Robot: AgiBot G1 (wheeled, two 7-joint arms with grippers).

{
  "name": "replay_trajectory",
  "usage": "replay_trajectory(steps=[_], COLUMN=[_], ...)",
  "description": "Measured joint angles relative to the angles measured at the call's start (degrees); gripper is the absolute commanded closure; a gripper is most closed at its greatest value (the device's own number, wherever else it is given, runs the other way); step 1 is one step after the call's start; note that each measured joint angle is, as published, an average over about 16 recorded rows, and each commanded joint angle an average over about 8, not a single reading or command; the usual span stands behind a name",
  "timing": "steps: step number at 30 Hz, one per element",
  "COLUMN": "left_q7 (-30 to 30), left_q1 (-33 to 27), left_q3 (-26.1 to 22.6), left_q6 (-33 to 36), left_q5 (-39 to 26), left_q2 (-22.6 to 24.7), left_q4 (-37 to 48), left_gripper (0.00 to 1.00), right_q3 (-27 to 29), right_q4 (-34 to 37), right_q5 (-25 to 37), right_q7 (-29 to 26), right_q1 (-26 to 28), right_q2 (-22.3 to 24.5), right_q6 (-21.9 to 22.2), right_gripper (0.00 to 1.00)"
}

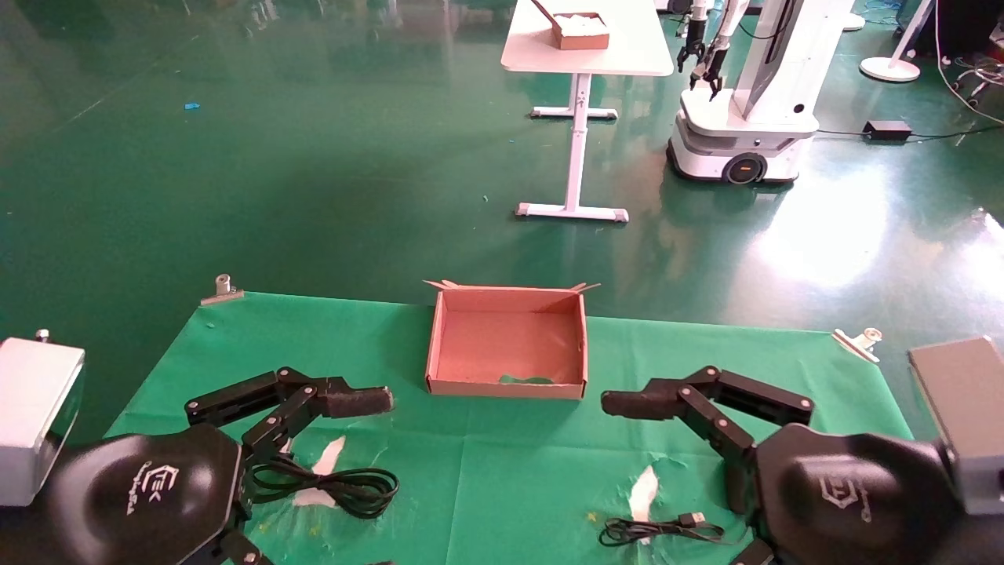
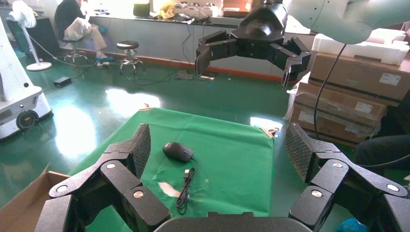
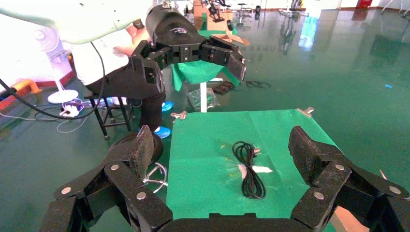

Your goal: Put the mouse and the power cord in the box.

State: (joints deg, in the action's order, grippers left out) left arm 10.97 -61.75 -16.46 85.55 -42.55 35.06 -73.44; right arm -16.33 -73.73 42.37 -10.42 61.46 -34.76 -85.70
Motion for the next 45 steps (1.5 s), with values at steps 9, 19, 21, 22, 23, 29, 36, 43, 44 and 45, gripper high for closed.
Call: replay_trajectory(steps=[9, 19, 21, 22, 23, 29, 36, 43, 44, 45], left_q7=[3.02, 9.55, 10.5, 10.86, 11.15, 12.04, 13.06, 14.66, 14.85, 14.96], left_q1=[-3.17, -13.5, -15.34, -16.12, -16.71, -18.81, -20.02, -22.24, -22.57, -22.9], left_q3=[-3.97, -14.27, -15.96, -16.67, -17.21, -19.18, -21.54, -26.34, -27.09, -27.83], left_q6=[0.56, 2.31, 2.68, 2.84, 2.95, 3.16, 0.77, -4.89, -5.84, -6.78], left_q5=[-8.98, -33.72, -38.01, -39.82, -41.09, -46.3, -53.04, -66.78, -68.89, -70.92], left_q2=[-0.62, 1.98, 2.8, 3.18, 3.51, 4.85, 7.87, 15.11, 16.36, 17.6], left_q4=[-1.1, -1.87, -1.79, -1.74, -1.69, -1.44, -0.14, 5.13, 6.2, 7.32], left_gripper=[0.0, 0.0, 0.0, 0.0, 0.0, 0.0, 0.0, 0.0, 0.0, 0.0], right_q3=[-2.09, -6.56, -7.22, -7.48, -7.68, -8.39, -8.42, -8.24, -8.18, -8.11], right_q4=[-1.83, -3.73, -3.82, -3.86, -3.88, -3.55, -2.95, -2.58, -2.58, -2.58], right_q5=[8.01, 23.43, 25.53, 26.4, 27.0, 29.04, 28.9, 28.62, 28.57, 28.52], right_q7=[0.95, 0.11, -0.24, -0.36, -0.5, -0.77, -0.8, -1.1, -1.15, -1.19], right_q1=[0.48, 4.38, 5.21, 5.57, 5.83, 6.97, 7.65, 8.16, 8.23, 8.28], right_q2=[1.64, 2.3, 2.08, 1.98, 1.89, 1.29, 0.82, 1.04, 1.15, 1.28], right_q6=[1.19, 3.7, 3.97, 4.08, 4.17, 4.11, 3.76, 3.5, 3.47, 3.45], right_gripper=[0.0, 0.0, 0.0, 0.0, 0.0, 0.0, 0.0, 0.0, 0.0, 0.0])
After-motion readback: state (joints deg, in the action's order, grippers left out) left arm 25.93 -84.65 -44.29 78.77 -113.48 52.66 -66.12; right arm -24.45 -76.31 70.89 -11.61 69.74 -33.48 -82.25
